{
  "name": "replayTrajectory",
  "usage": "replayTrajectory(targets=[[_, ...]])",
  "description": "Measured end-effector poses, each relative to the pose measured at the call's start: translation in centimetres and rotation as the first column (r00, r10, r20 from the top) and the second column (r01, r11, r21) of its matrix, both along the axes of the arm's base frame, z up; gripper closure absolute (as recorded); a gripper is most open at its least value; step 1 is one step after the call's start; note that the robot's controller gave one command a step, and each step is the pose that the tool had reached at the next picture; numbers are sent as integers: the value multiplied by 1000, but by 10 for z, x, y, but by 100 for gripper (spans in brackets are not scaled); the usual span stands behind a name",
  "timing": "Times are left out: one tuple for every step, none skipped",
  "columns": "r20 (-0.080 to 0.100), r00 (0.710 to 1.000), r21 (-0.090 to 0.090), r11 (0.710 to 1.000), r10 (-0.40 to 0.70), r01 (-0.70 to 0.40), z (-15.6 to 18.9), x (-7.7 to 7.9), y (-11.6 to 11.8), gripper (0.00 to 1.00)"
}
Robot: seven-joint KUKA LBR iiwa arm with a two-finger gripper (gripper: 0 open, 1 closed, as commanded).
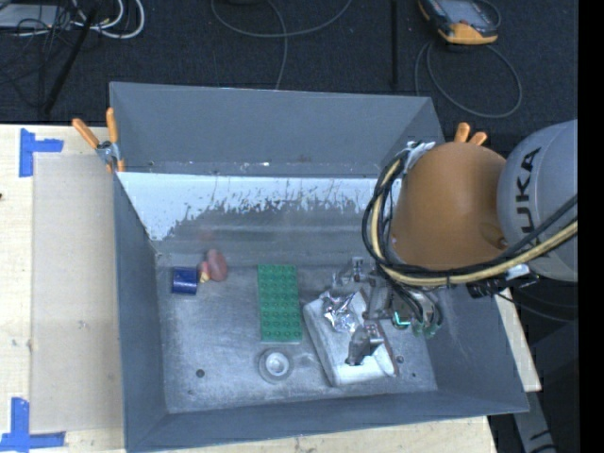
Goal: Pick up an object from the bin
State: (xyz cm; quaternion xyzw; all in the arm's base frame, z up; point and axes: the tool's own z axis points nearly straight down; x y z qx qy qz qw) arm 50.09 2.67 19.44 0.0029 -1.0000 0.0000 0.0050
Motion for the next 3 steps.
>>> replayTrajectory(targets=[[25, 955, 9, 956, -294, 294, -119, 54, -13, 0], [14, 986, 2, 987, -164, 164, -80, 92, 24, 0], [3, 971, 3, 971, -240, 240, -119, 105, 16, 0]])
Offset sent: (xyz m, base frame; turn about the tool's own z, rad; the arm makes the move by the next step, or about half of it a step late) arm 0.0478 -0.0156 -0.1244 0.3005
